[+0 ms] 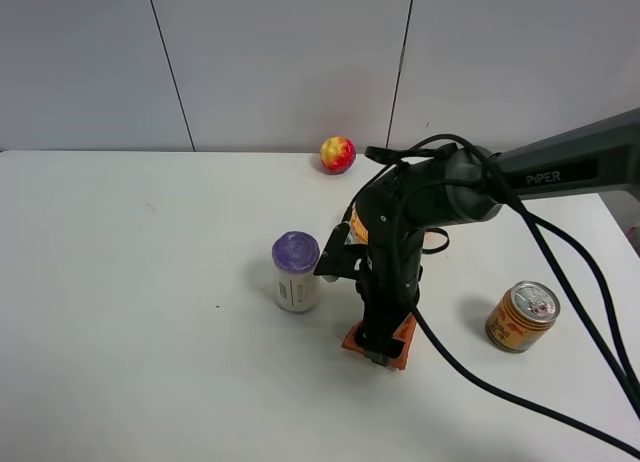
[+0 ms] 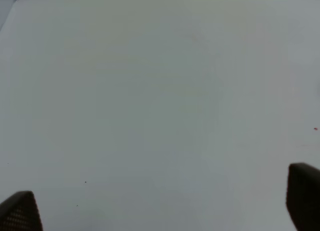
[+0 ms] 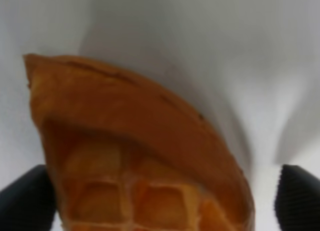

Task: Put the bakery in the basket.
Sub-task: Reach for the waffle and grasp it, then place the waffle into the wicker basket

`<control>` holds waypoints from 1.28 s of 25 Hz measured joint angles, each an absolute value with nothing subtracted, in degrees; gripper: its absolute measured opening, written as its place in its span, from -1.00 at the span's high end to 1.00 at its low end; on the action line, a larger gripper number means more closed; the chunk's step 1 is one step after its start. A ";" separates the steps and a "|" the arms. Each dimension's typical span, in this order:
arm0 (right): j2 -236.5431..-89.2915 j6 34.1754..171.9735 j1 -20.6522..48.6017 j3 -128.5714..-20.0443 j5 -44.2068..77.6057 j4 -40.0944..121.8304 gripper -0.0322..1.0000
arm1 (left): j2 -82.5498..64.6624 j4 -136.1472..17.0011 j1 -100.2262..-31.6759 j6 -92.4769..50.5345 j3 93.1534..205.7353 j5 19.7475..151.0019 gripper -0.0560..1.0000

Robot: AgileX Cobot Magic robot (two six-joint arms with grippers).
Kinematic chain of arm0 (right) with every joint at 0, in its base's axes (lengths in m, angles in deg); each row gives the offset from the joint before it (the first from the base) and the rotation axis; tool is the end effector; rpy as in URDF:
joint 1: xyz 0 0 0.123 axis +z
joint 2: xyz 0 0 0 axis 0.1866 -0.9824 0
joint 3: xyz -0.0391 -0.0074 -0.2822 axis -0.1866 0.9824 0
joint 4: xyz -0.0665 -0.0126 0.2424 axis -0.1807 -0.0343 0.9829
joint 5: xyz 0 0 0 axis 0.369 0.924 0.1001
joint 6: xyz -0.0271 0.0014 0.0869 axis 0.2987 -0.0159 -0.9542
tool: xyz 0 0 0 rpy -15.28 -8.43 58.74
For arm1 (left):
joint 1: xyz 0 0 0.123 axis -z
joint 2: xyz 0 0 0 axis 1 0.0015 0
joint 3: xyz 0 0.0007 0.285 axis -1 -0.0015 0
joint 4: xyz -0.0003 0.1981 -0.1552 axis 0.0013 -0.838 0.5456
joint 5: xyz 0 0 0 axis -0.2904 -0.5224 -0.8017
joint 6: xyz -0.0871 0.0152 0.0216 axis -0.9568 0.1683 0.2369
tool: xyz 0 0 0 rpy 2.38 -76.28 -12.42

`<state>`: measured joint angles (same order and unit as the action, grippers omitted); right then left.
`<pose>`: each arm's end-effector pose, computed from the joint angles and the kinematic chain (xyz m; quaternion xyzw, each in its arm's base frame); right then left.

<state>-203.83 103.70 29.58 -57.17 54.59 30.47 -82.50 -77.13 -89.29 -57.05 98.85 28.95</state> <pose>0.2573 0.2148 0.1089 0.5413 -0.8402 0.0194 0.0246 -0.0065 0.0056 0.2796 -0.0117 0.8469 0.0231 0.5311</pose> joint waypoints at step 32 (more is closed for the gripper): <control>-188.01 95.56 15.47 -57.02 51.50 31.78 -0.39 | -82.50 -77.13 -89.29 -57.05 98.85 28.95 -0.99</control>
